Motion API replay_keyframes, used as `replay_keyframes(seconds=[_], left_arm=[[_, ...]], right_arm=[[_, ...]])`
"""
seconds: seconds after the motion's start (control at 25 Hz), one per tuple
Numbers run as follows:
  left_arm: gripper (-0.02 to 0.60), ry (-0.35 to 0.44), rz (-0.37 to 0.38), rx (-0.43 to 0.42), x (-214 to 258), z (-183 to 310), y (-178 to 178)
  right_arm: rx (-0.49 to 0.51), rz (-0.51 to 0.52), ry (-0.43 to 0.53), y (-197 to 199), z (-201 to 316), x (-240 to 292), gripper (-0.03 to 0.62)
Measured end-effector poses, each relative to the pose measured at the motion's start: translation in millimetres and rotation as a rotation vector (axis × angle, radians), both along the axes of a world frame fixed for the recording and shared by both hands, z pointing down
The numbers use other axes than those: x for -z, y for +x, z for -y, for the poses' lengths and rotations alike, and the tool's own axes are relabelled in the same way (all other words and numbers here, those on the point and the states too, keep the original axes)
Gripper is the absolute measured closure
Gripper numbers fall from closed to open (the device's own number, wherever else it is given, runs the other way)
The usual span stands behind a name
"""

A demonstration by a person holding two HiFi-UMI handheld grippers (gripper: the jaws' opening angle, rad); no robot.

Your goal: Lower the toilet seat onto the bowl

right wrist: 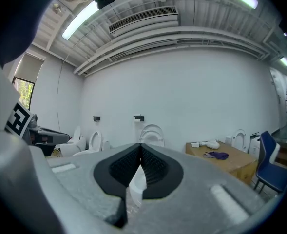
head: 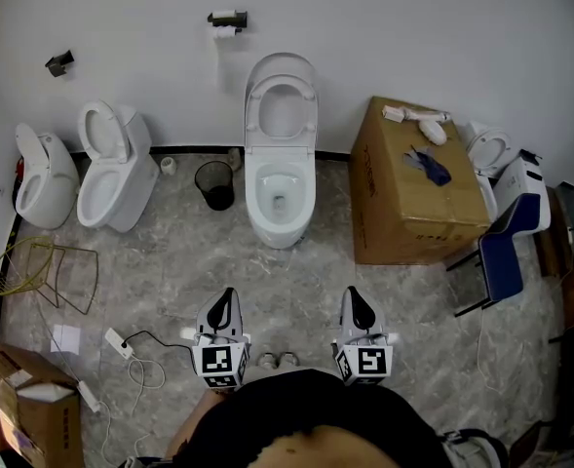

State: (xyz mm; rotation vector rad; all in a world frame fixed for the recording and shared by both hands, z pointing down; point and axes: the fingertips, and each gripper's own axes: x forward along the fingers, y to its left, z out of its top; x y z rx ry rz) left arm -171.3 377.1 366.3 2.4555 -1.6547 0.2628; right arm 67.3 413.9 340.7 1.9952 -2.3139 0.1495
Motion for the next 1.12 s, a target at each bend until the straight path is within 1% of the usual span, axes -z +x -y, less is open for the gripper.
replay_keyframes(seconds=[0.04, 0.12, 0.16, 0.2, 0.28, 0.32, 0.36, 0.48, 0.52, 0.6, 0.68, 0.76, 0.88, 1.12], left_arm=[[0.578, -0.001, -0.002, -0.004, 0, 2, 3], [0.578, 0.032, -0.017, -0.013, 5, 7, 10], [0.576, 0.053, -0.025, -0.020, 9, 9, 13], [0.547, 0.068, -0.031, -0.027, 12, 11, 17], [0.280, 0.084, -0.041, -0.032, 16, 14, 21], [0.254, 0.090, -0.050, -0.029, 17, 15, 22], [0.202, 0.095, -0.066, -0.024, 18, 15, 22], [0.102, 0.093, -0.121, -0.012, 19, 15, 24], [0.075, 0.100, -0.133, -0.013, 21, 16, 25], [0.047, 0.116, -0.141, -0.022, 26, 15, 30], [0.034, 0.124, -0.145, -0.035, 28, 15, 35], [0.031, 0.128, -0.156, -0.038, 30, 15, 37], [0.031, 0.126, -0.145, -0.015, 30, 17, 34], [0.031, 0.112, -0.120, 0.006, 22, 8, 41]], right_arm=[[0.002, -0.005, 0.005, 2, 2, 0, 0.588], [0.019, -0.006, 0.014, 3, 7, 1, 0.588], [0.035, 0.000, 0.013, 2, 9, 1, 0.565], [0.049, 0.006, 0.007, 1, 11, -1, 0.488], [0.061, 0.015, -0.009, 1, 15, -5, 0.339], [0.059, 0.017, -0.012, 2, 16, -5, 0.297], [0.052, 0.019, -0.012, 3, 17, -6, 0.248], [0.040, 0.023, 0.002, 7, 20, -7, 0.126], [0.046, 0.025, 0.007, 6, 22, -5, 0.101], [0.065, 0.030, 0.008, 4, 24, -1, 0.062], [0.066, 0.035, -0.001, 7, 24, -2, 0.036], [0.059, 0.043, -0.012, 10, 25, -2, 0.029], [0.063, 0.053, -0.035, 13, 25, -6, 0.029], [0.104, 0.017, -0.046, 19, 23, -10, 0.029]])
